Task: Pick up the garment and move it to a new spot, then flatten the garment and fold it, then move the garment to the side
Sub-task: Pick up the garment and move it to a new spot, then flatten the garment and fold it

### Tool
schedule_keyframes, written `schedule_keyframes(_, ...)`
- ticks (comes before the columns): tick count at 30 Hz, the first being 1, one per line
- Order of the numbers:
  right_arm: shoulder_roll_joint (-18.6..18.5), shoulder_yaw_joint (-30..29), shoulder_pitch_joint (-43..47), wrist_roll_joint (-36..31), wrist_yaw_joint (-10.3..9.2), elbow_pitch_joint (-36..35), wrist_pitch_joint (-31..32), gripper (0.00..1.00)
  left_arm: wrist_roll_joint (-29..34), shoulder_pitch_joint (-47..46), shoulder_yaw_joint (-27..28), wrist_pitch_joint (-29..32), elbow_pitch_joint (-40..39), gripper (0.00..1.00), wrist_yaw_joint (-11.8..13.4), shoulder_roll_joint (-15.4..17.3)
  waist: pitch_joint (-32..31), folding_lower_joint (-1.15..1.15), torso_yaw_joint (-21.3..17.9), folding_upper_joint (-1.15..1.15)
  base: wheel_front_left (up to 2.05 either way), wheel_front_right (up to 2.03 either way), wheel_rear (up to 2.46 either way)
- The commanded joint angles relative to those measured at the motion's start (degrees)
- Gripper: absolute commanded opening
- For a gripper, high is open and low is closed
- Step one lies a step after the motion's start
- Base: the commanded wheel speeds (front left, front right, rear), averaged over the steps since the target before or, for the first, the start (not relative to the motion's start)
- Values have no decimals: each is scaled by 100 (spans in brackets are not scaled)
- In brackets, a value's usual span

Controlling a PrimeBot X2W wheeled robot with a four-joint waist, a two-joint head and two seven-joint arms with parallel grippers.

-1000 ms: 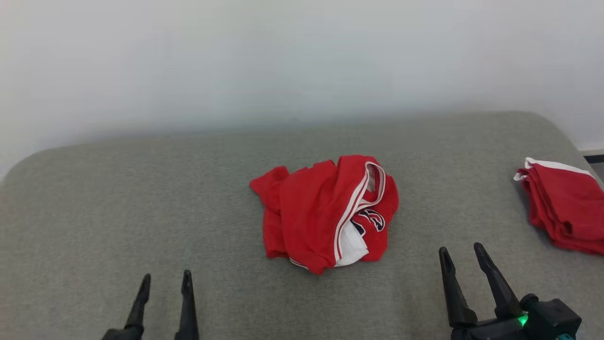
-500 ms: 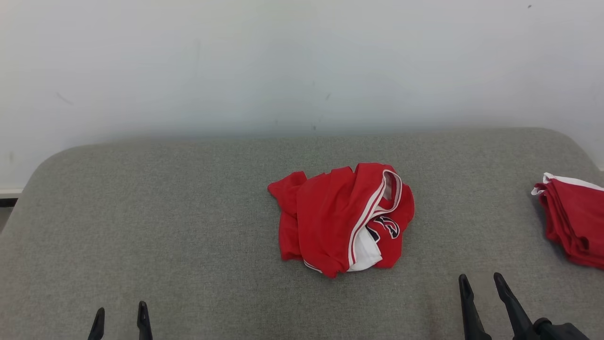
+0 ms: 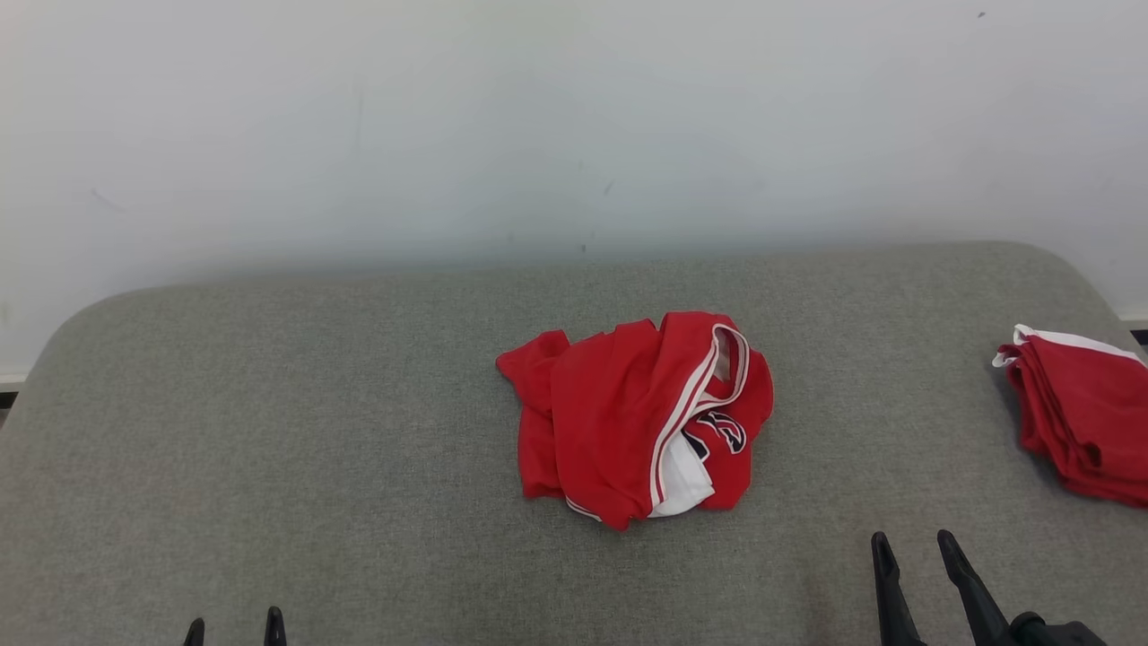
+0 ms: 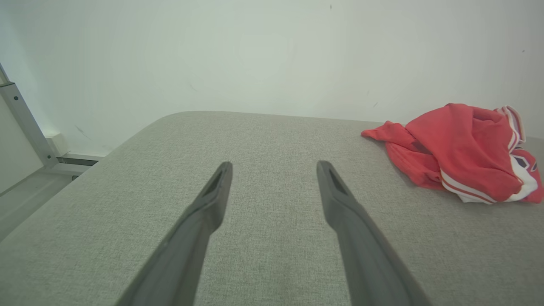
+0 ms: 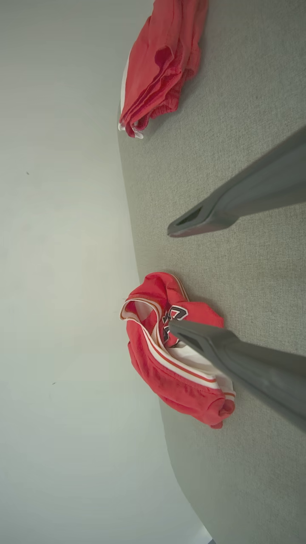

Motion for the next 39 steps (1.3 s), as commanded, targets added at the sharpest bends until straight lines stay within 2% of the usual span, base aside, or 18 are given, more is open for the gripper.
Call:
schedule_keyframes(1, 10, -2, -29, -37, -14, 1, -1, 100, 72, -15, 13, -16, -19, 100, -5, -20, 7, 1, -3, 0, 0, 0, 0)
schedule_keyframes(32, 54, 13, -82, -44, -14, 23, -1, 100, 145, -77, 11, -17, -61, 100, 4, -49, 74, 1, -69, 0, 0, 0, 0)
schedule_keyframes(39, 53, 81, -114, -22, -14, -4, 0, 100, 226, -277, -67, -17, -54, 100, -58, -49, 177, 1, -249, 0, 0, 0, 0)
